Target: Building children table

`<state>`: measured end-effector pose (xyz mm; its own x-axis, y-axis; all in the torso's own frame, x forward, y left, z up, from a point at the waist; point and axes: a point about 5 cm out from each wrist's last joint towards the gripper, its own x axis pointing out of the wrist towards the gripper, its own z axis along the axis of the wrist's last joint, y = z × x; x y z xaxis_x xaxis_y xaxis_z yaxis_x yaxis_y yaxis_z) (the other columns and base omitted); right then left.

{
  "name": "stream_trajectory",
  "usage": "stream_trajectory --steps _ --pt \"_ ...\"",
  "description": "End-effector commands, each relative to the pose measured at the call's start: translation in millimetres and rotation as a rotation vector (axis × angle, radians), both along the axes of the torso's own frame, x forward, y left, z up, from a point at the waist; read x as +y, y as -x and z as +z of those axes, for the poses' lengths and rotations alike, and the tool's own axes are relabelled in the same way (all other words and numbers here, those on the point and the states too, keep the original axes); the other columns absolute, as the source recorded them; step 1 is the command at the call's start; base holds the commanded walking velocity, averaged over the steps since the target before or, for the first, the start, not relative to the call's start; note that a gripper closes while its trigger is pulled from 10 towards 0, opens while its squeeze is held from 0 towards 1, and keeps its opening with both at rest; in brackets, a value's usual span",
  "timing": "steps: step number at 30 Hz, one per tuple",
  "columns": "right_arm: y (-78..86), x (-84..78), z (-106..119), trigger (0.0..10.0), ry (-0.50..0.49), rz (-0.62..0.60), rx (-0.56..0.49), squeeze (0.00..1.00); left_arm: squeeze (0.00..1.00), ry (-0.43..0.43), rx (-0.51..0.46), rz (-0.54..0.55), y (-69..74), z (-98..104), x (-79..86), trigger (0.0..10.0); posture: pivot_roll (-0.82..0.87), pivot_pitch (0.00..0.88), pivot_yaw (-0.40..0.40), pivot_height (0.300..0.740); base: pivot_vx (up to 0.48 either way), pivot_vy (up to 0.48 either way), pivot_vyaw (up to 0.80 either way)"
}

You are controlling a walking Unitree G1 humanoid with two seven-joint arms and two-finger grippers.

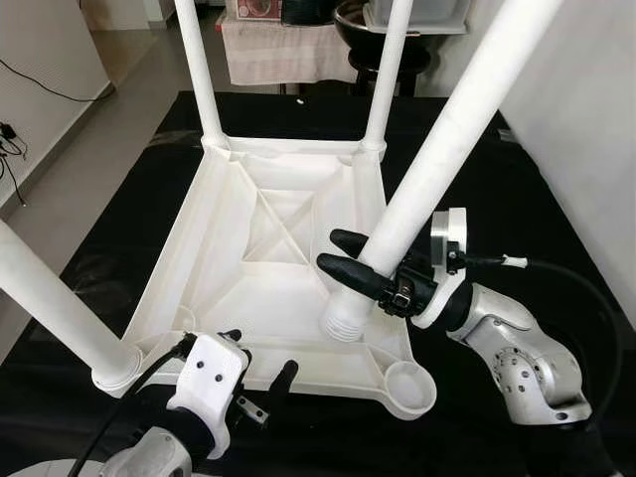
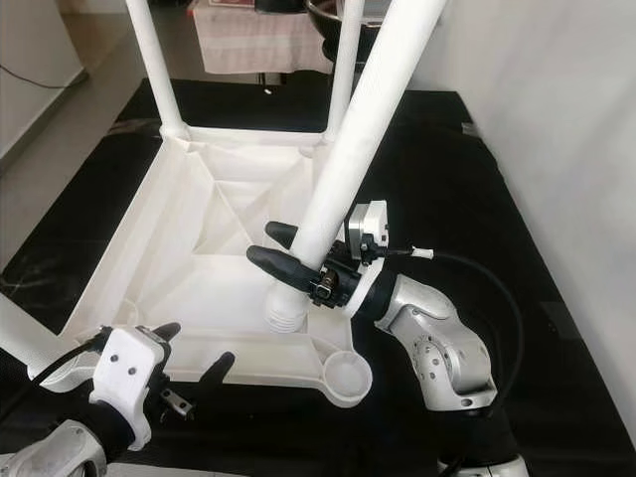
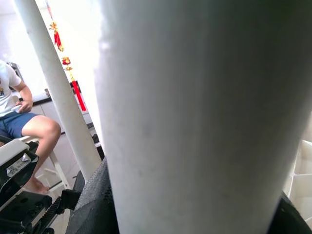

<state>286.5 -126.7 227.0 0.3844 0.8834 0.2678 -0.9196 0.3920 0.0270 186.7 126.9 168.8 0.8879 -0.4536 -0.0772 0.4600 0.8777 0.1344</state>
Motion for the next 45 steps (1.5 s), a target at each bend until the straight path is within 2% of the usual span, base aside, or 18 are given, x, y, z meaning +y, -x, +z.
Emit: stream_trajectory --steps 1,15,39,45 --pt "3.1 3.2 6.3 10.0 -0.013 0.011 -0.04 0.0 0.0 -0.007 0.034 0.02 -0.7 -6.6 2.7 10.0 0.02 0.173 -0.044 0.74 0.0 0.0 0.0" --pt "2.7 5.0 5.6 10.0 -0.006 0.003 -0.038 0.0 0.0 -0.005 0.029 0.021 -2.3 -6.3 1.9 10.0 0.02 0.169 -0.043 0.74 -0.034 0.0 0.0" --pt "3.5 6.5 5.1 10.0 -0.005 0.01 -0.039 0.0 0.0 -0.009 0.022 0.019 -3.5 -6.0 2.4 10.0 0.02 0.157 -0.042 0.74 -0.267 0.0 0.0" --pt "2.0 5.6 5.8 10.0 -0.005 -0.01 -0.038 0.0 0.0 0.02 0.005 0.038 -5.7 -3.0 4.9 10.0 0.02 0.159 -0.04 0.74 0.0 0.0 0.0"
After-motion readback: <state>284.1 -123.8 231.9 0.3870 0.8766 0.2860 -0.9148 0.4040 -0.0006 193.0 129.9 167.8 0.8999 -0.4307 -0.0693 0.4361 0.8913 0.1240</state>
